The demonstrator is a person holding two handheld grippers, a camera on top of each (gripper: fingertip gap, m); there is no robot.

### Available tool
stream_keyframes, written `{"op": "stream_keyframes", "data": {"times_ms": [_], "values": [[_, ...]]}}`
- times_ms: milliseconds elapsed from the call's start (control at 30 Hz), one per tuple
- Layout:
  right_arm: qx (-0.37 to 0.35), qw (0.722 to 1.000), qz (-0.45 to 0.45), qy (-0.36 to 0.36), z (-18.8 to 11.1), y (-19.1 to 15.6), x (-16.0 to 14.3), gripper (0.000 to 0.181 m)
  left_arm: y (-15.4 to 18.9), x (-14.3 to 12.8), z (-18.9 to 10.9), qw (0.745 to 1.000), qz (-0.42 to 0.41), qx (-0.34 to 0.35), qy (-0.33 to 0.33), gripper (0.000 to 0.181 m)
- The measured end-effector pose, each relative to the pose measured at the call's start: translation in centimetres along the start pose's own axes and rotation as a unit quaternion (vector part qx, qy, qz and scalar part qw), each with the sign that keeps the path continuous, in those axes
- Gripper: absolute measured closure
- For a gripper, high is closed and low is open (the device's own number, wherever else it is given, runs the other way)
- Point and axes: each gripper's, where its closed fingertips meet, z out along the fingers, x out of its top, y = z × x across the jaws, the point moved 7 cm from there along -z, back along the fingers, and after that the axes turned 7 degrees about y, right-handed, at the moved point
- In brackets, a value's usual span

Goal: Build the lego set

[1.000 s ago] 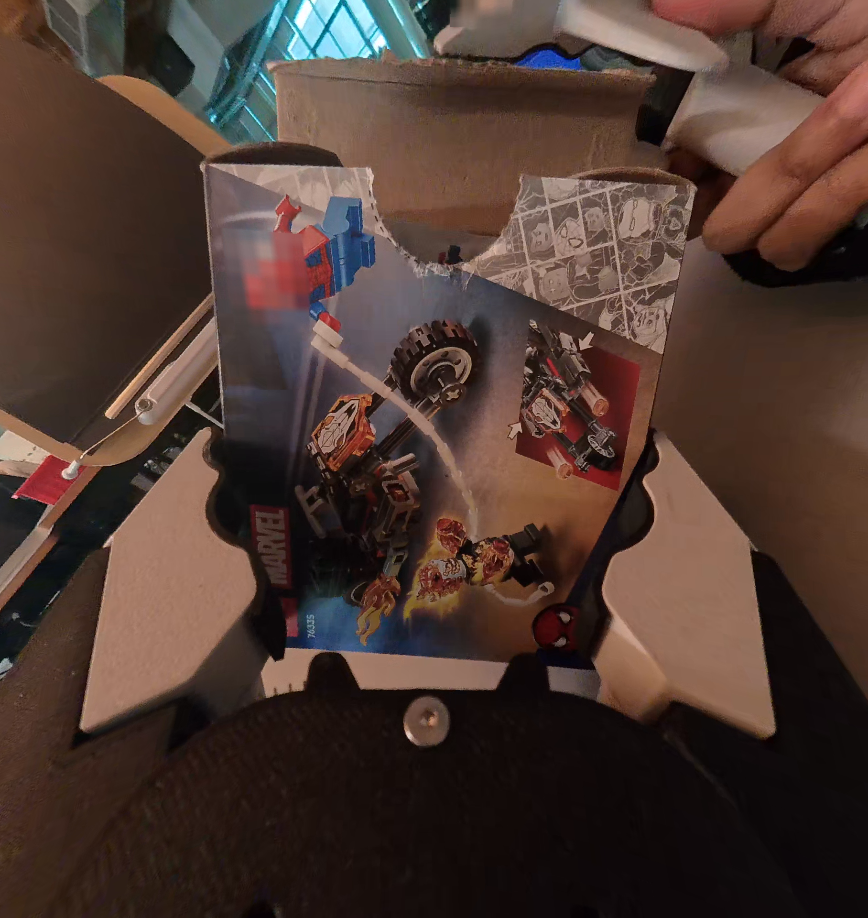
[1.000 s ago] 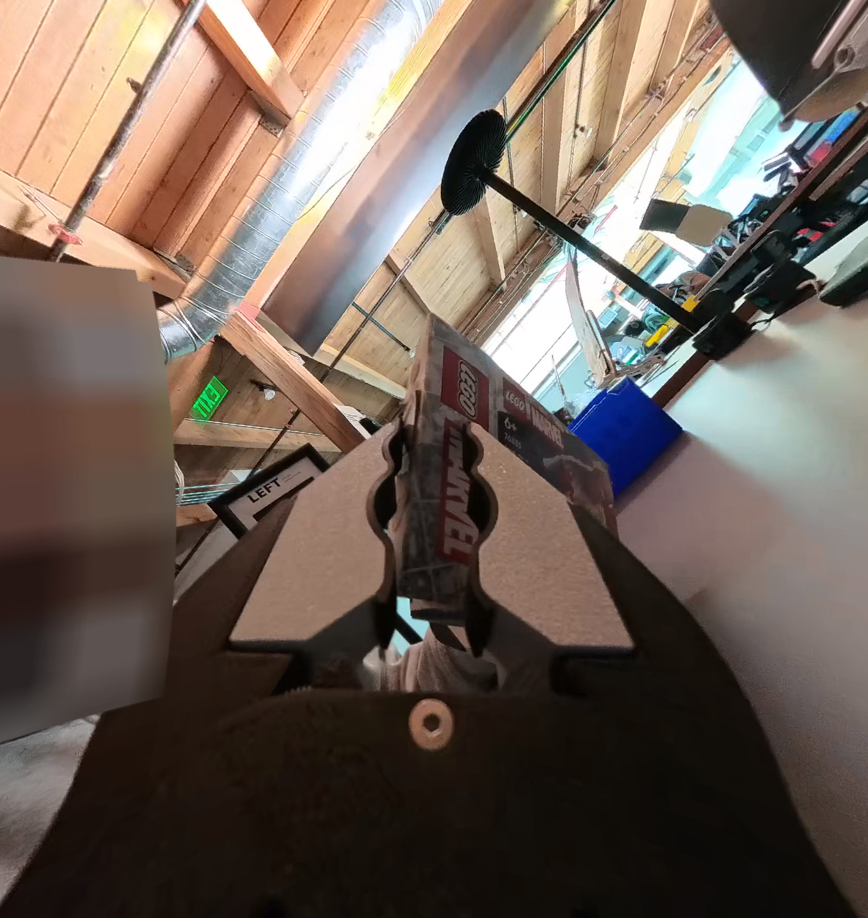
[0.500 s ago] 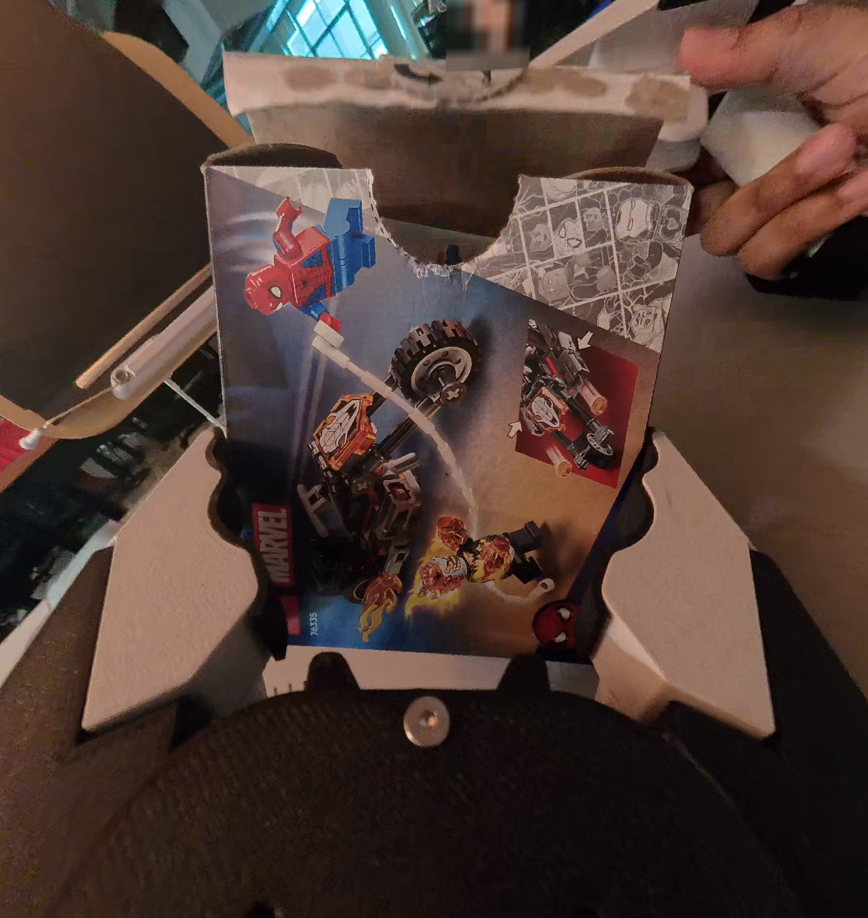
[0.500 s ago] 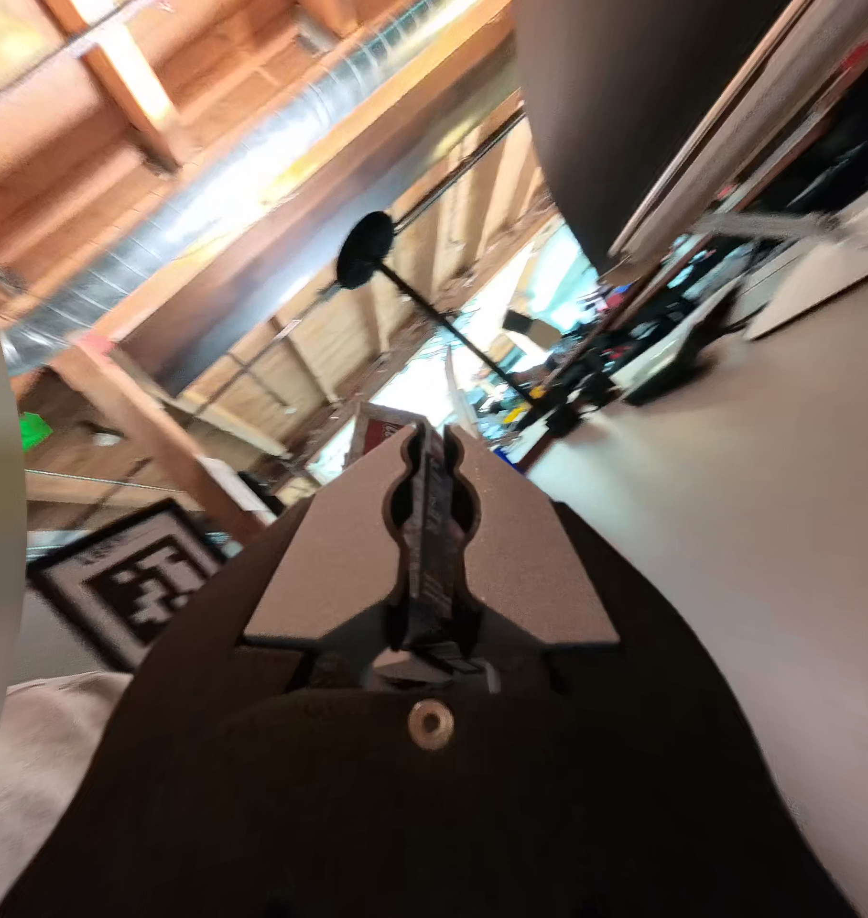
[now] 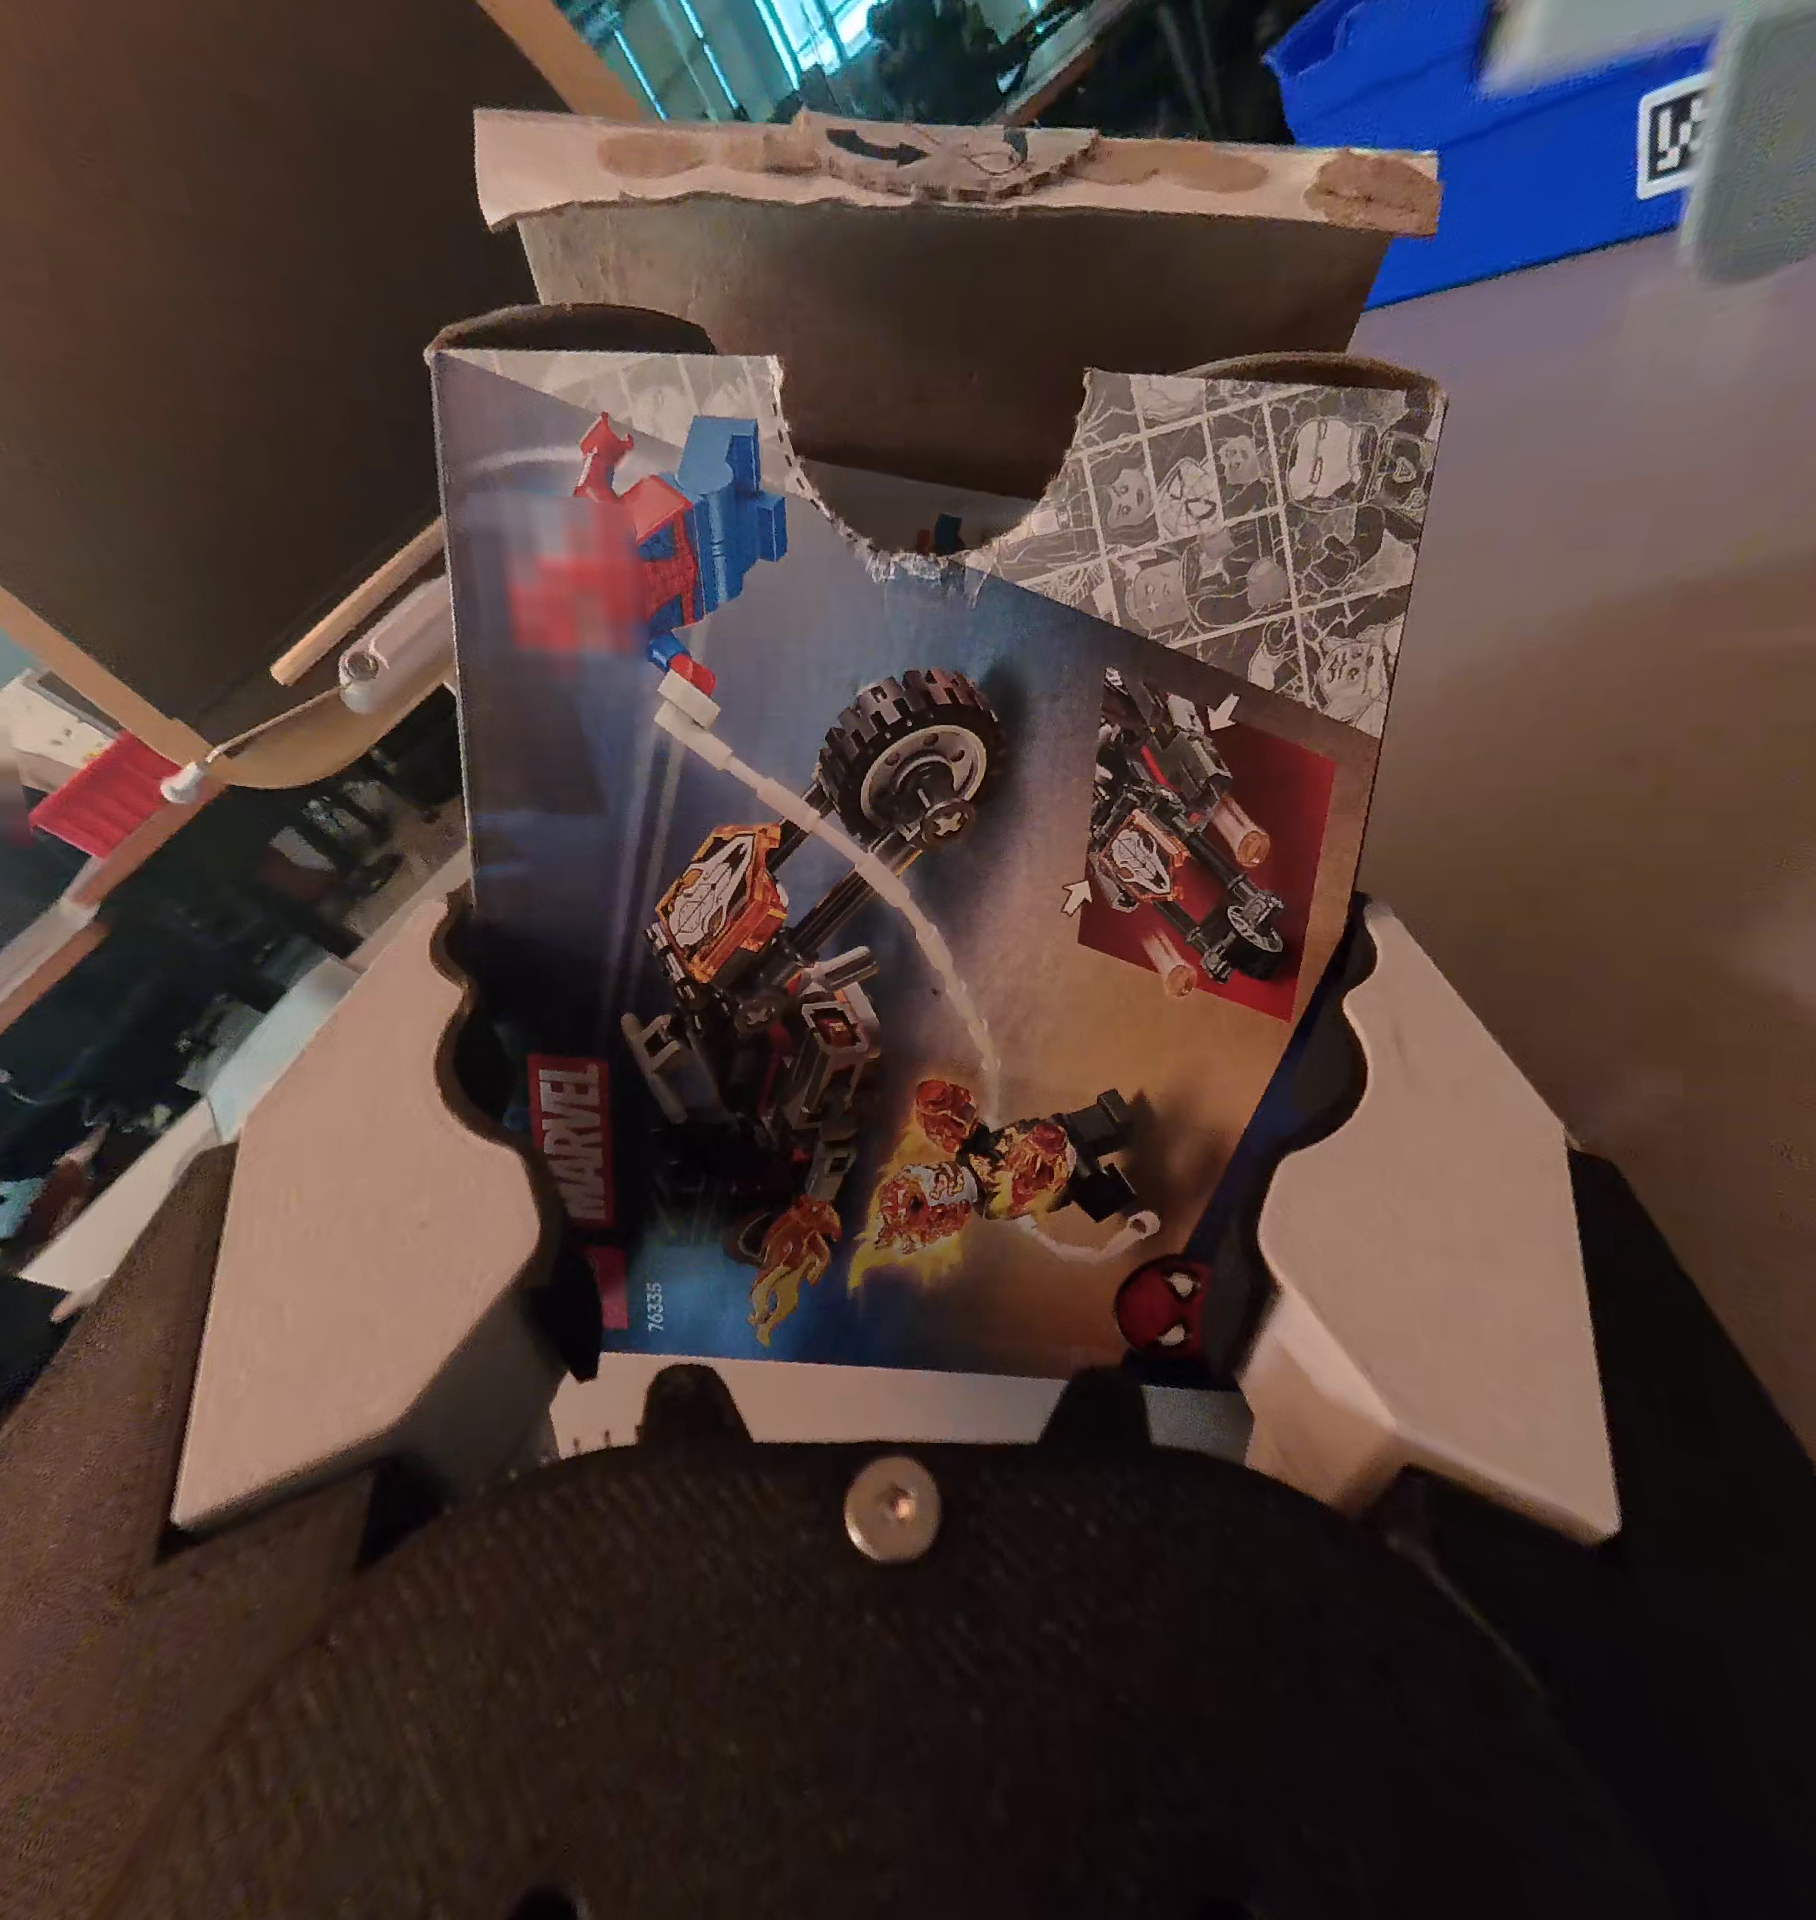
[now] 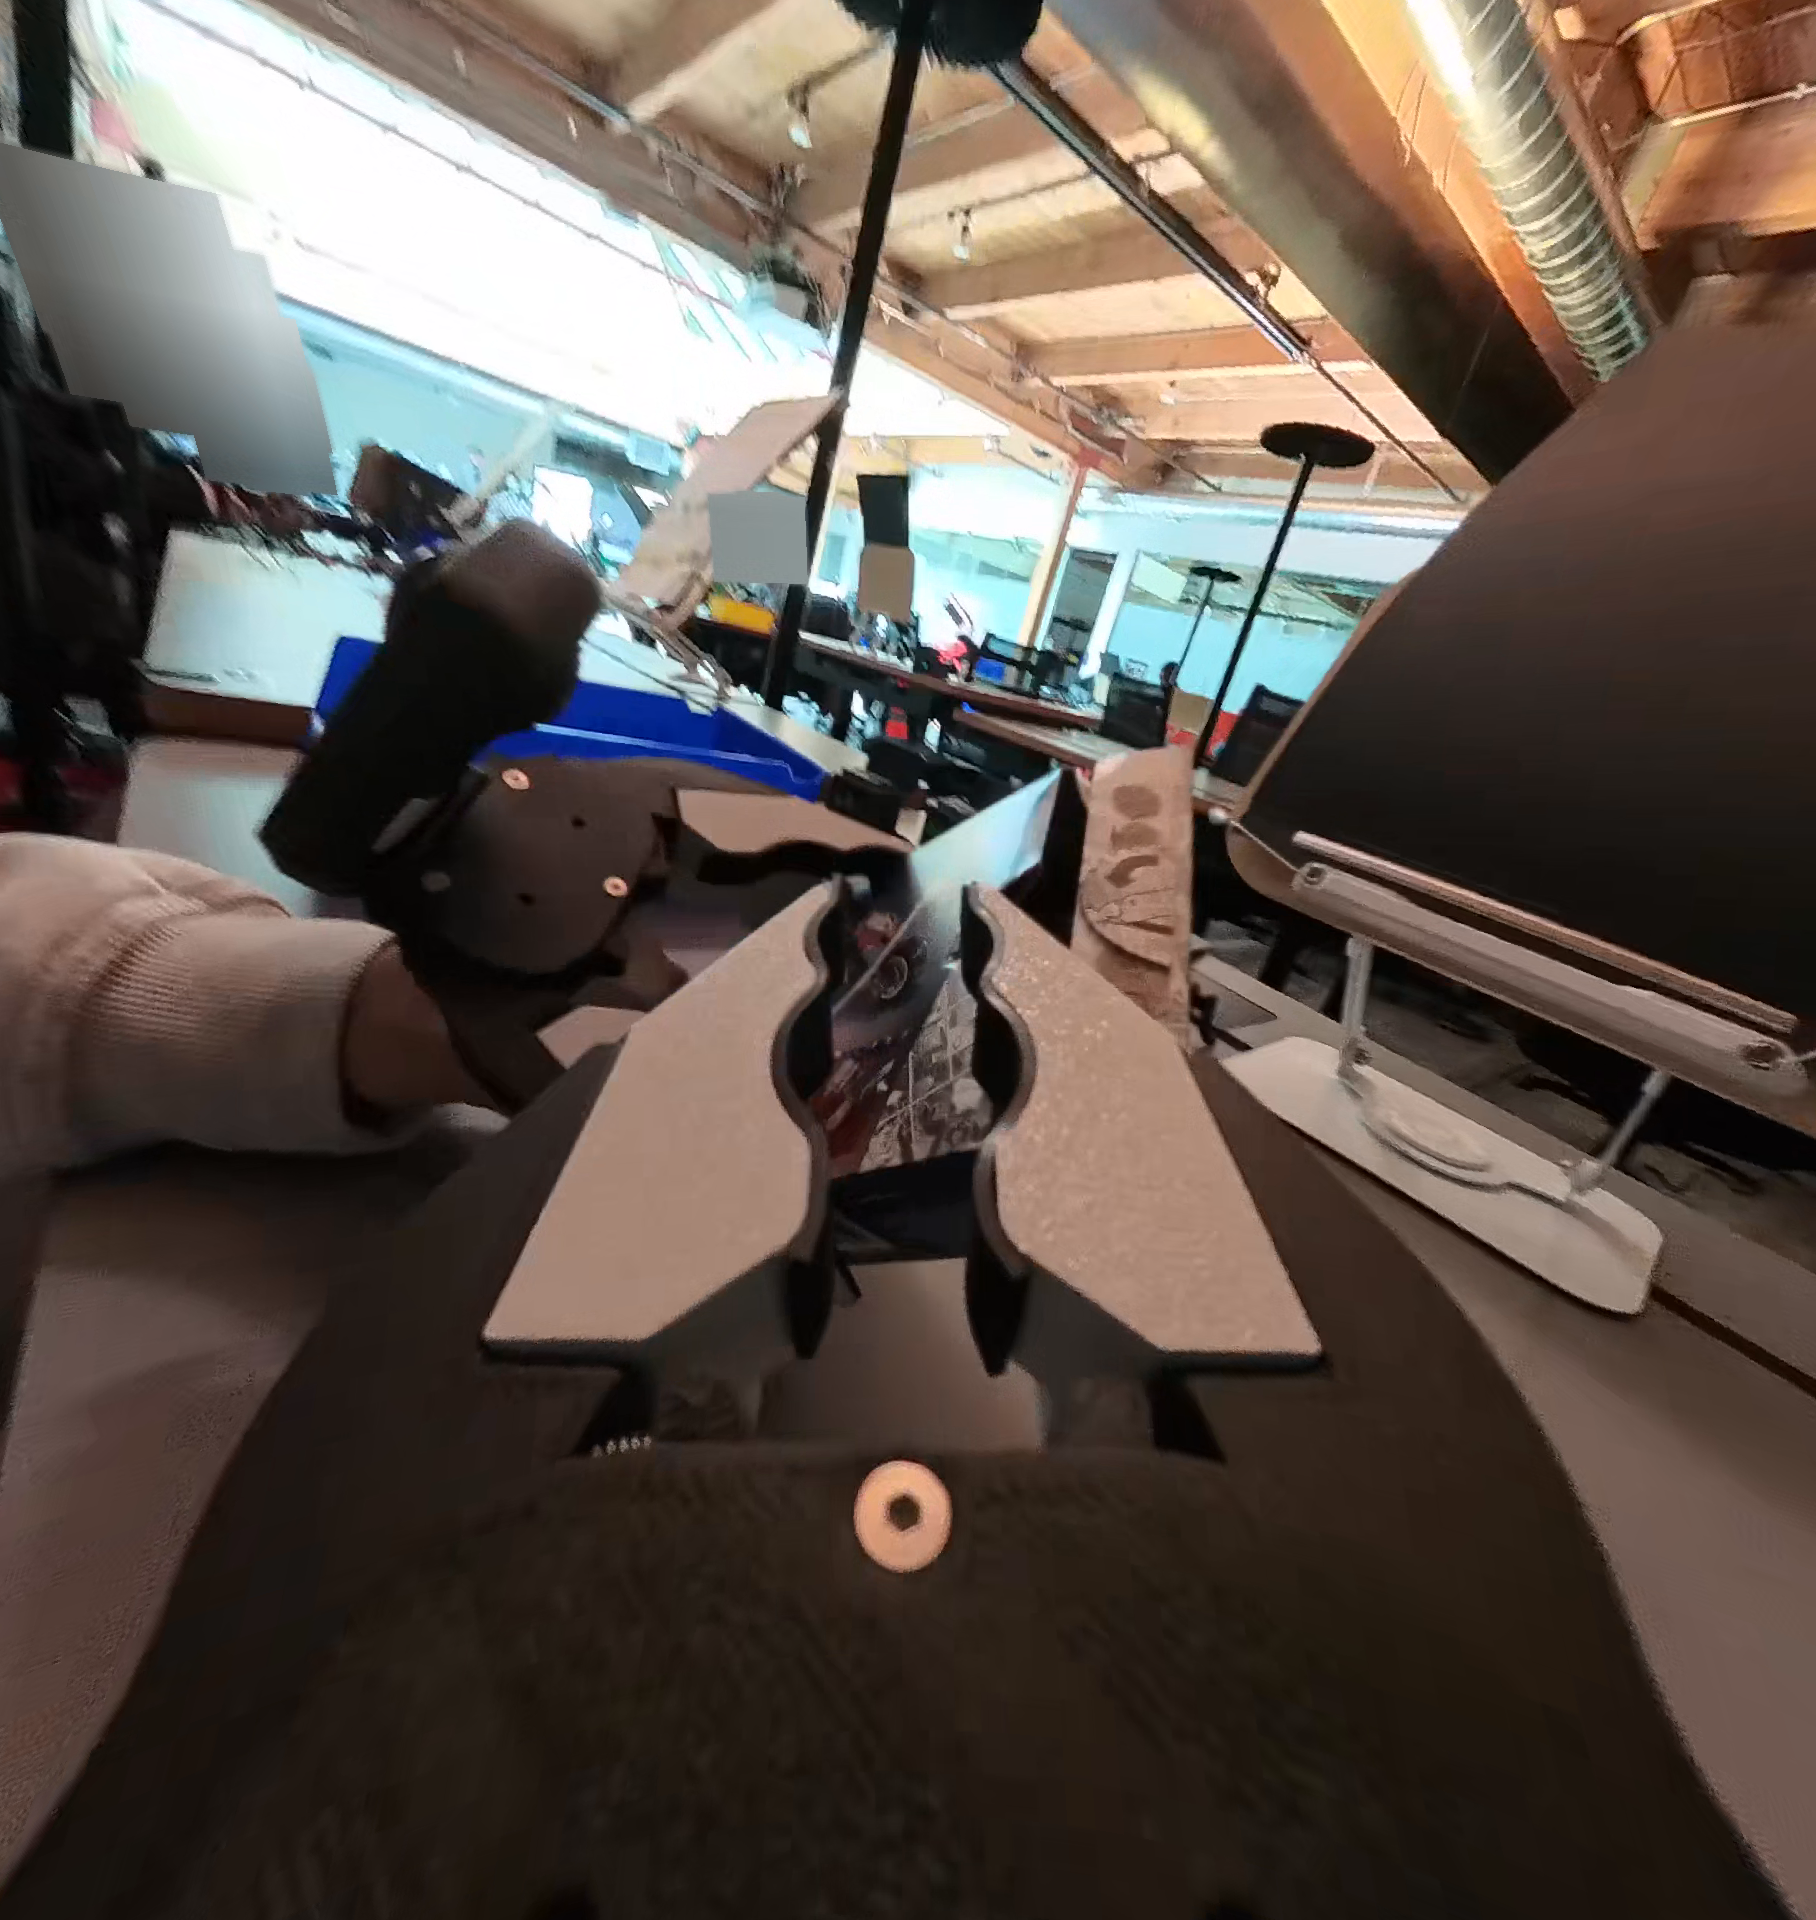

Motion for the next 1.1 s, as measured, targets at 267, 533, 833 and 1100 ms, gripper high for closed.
{"op": "stream_keyframes", "data": {"times_ms": [267,533,833,1100], "values": [[-0.088,0.994,0.069,-0.020,-0.8,3.5,-1.0,0.181,1.1,0.6,-0.1,0.998,0.065,0.006,0.011,0.026],[-0.075,0.993,0.068,-0.058,-1.2,4.2,-1.5,0.181,1.3,0.7,0.0,0.997,0.075,0.007,0.013,0.026],[-0.124,0.974,0.075,-0.173,-0.7,5.0,-4.1,0.174,2.4,1.4,-0.5,0.992,0.120,0.016,0.047,0.057],[-0.038,0.950,0.211,-0.227,0.3,3.6,-6.5,0.164,2.8,1.1,-1.1,0.983,0.154,0.046,0.095,0.136]]}}
